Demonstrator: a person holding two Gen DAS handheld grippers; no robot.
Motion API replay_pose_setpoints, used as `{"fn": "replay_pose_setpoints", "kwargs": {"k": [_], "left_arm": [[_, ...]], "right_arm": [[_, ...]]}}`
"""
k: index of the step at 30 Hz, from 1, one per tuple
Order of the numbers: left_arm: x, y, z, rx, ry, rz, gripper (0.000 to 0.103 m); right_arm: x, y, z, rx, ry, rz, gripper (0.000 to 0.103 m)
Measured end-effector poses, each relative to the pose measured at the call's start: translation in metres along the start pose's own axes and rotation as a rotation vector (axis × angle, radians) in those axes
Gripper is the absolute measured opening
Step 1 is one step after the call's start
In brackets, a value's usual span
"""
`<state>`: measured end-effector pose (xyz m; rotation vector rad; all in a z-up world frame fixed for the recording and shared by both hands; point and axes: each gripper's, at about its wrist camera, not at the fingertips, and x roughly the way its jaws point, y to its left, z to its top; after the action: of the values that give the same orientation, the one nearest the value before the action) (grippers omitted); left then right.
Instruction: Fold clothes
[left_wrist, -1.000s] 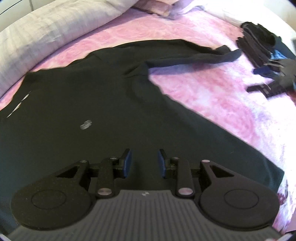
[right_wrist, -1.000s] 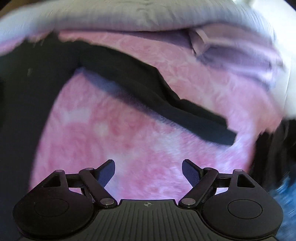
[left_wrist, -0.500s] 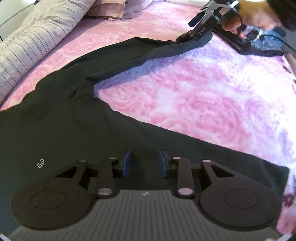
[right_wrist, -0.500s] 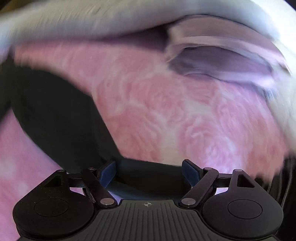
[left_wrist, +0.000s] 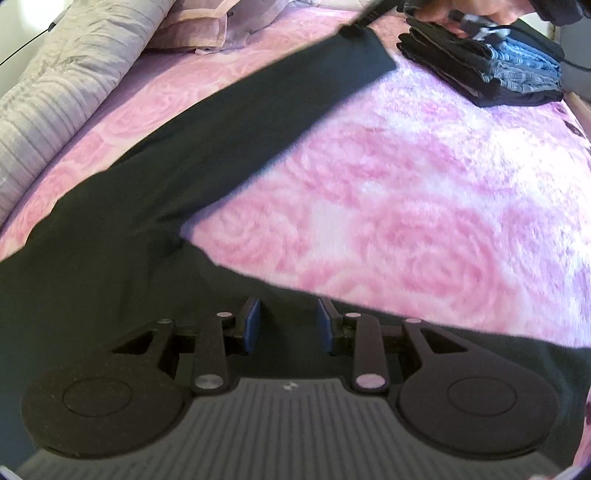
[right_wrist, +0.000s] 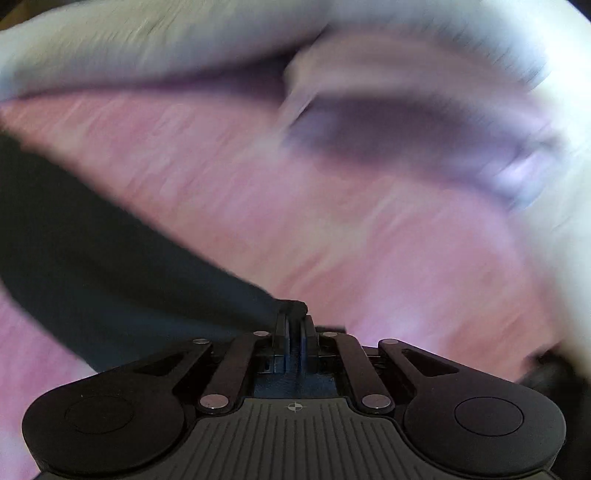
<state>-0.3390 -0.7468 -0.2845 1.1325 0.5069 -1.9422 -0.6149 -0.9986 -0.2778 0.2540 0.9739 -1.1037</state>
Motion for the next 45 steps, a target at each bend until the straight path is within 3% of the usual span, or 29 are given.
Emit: {"fn": "replay_pose_setpoints", "kwargs": {"k": [1, 3, 7, 10, 12, 14, 16, 18, 22, 25, 28, 31, 34, 38, 41, 43, 44, 45], "left_arm": [[0.001, 0.000, 0.003, 0.001, -0.003, -0.002, 0.028], [0.001, 0.001, 0.006, -0.004, -0.009, -0.001, 0.028], [-0.005, 0.003, 0.000, -0.039, -0.004, -0.005, 0.029], [-0.010, 0.001, -0.017, -0.080, 0.033, -0.013, 0.029], [-0.014, -0.002, -0.031, -0.106, 0.057, -0.017, 0.029], [-0.023, -0.007, -0.046, -0.129, 0.079, -0.020, 0.029], [-0.037, -0.011, -0.062, -0.159, 0.102, -0.021, 0.029], [-0.056, -0.014, -0.082, -0.215, 0.125, -0.016, 0.029], [-0.103, -0.020, -0.131, -0.335, 0.168, 0.046, 0.030], [-0.145, -0.019, -0.177, -0.470, 0.207, 0.133, 0.039], [-0.192, -0.018, -0.229, -0.640, 0.250, 0.239, 0.041], [-0.232, -0.020, -0.282, -0.798, 0.293, 0.330, 0.047], [-0.261, -0.025, -0.331, -0.950, 0.325, 0.383, 0.050], [-0.263, -0.025, -0.380, -1.140, 0.365, 0.342, 0.049], [-0.258, -0.023, -0.398, -1.220, 0.324, 0.285, 0.048], [-0.256, -0.020, -0.404, -1.252, 0.296, 0.265, 0.047], [-0.256, -0.018, -0.408, -1.267, 0.281, 0.256, 0.043], [-0.259, -0.016, -0.411, -1.277, 0.262, 0.251, 0.028]], "right_arm": [[0.000, -0.004, 0.004, 0.031, -0.025, -0.027, 0.010], [0.008, -0.006, 0.010, 0.090, -0.002, -0.095, 0.041], [-0.006, 0.000, 0.004, 0.203, -0.003, -0.109, 0.046], [-0.014, 0.016, -0.013, 0.258, 0.004, -0.002, 0.048], [-0.003, 0.028, -0.023, 0.245, 0.078, 0.100, 0.050], [0.008, 0.039, -0.032, 0.243, 0.188, 0.124, 0.050], [-0.005, 0.045, -0.037, 0.295, 0.173, 0.089, 0.050], [-0.025, 0.059, -0.041, 0.338, 0.165, 0.129, 0.050], [-0.072, 0.111, -0.055, 0.302, 0.138, 0.299, 0.050], [-0.111, 0.150, -0.078, 0.307, 0.161, 0.485, 0.050], [-0.145, 0.187, -0.111, 0.297, 0.247, 0.645, 0.050], [-0.175, 0.211, -0.148, 0.258, 0.329, 0.720, 0.050], [-0.194, 0.227, -0.174, 0.201, 0.380, 0.719, 0.050], [-0.197, 0.229, -0.184, 0.266, 0.413, 0.734, 0.050], [-0.188, 0.226, -0.179, 0.339, 0.441, 0.720, 0.047], [-0.184, 0.227, -0.174, 0.351, 0.460, 0.696, 0.033], [-0.182, 0.227, -0.171, 0.354, 0.473, 0.683, 0.019], [-0.179, 0.228, -0.170, 0.358, 0.491, 0.674, 0.012]]}}
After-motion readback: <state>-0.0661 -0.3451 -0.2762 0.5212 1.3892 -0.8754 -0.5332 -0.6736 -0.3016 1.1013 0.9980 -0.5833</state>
